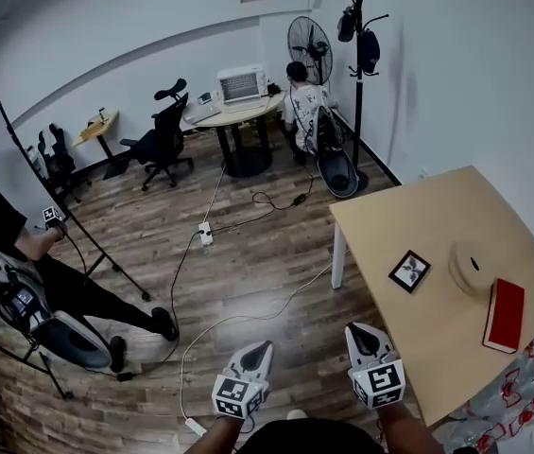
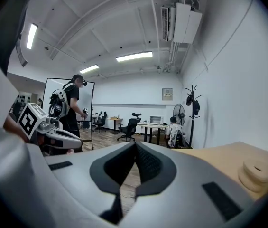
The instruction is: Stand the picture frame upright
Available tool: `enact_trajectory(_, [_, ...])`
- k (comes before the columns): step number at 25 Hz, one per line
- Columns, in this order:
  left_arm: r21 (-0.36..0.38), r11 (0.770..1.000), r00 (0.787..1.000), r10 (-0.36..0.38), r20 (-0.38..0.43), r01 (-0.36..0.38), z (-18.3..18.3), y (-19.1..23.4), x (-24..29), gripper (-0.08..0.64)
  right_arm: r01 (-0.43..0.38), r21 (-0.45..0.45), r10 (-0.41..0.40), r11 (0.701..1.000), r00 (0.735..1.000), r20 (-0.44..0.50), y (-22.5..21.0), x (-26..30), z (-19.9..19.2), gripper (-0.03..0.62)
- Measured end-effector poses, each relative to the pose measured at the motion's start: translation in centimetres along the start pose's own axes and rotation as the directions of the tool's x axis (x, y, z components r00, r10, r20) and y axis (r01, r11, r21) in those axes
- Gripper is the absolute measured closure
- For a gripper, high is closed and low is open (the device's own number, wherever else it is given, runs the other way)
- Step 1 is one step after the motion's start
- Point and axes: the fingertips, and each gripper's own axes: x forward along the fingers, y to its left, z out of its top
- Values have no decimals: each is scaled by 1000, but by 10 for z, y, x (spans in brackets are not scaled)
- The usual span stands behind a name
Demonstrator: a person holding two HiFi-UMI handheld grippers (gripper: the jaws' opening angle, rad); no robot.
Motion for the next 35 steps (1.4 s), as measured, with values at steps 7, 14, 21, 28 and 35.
enact_trajectory(7, [4,999,999,-41,10,41,8,36,24,565,50,11,-50,999,999,-13,-5,35,2,583])
enact_trajectory(14, [-14,997,997,-79,-20,79,-5,51,51,565,82,-52,-84,995,996,-34,-18,62,0,583])
enact_trajectory(21, [-3,995,994,-98,-38,98,5,64,95,565,90,-8,-90,996,995,-52,-51,100,-10,583])
enact_trajectory(28, [13,994,991,-111,-81,112,13,77,167,565,106,36,-103,994,993,-56,-113,150,-23,583])
enact_trajectory(35, [58,987,983,-144,-116,151,46,84,263,565,130,61,-126,990,990,-68,-194,196,-15,583])
